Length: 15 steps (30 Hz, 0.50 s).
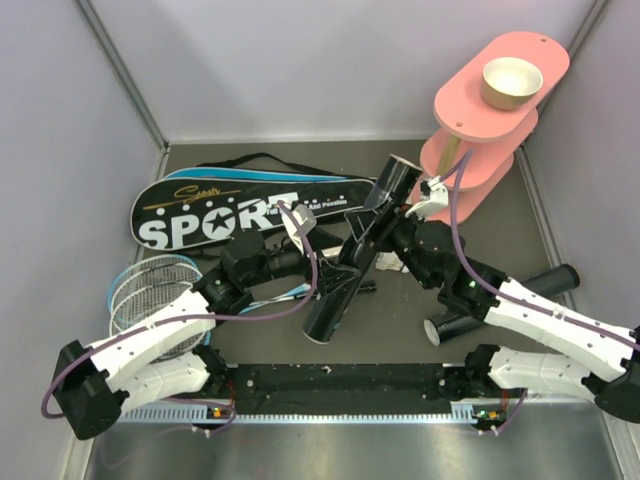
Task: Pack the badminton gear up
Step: Adjust the shuttle tube.
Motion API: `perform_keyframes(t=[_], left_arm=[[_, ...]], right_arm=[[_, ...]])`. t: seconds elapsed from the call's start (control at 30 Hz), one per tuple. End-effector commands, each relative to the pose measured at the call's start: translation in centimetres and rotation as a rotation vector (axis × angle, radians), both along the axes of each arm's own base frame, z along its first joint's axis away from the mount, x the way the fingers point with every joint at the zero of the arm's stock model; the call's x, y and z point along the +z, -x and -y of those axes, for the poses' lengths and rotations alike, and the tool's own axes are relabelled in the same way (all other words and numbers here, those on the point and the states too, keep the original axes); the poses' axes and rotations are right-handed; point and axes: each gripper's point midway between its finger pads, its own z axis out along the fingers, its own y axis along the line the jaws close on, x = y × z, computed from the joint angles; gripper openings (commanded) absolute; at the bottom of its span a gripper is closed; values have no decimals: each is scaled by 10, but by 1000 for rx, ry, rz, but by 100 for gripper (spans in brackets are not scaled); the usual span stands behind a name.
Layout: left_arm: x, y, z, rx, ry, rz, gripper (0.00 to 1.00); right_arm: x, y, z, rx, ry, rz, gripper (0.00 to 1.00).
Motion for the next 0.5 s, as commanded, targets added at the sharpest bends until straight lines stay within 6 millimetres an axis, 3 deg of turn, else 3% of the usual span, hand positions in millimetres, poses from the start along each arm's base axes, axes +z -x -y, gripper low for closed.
perform_keyframes(t=[0.0,0.13,0.3,0.47], left_arm=[[10,-19,-1,89,-14,70,97],[20,-22,6,77,13,89,96],[13,-34,18,82,-8,60,95],[11,-47,22,118,-29,58,85]], right_arm=[[41,2,-8,-4,-202,-31,30],[30,1,-17,-10,-188,-79,30],[28,3,-25,-1,-169,-86,31],[30,10,-33,21,-149,-82,34]])
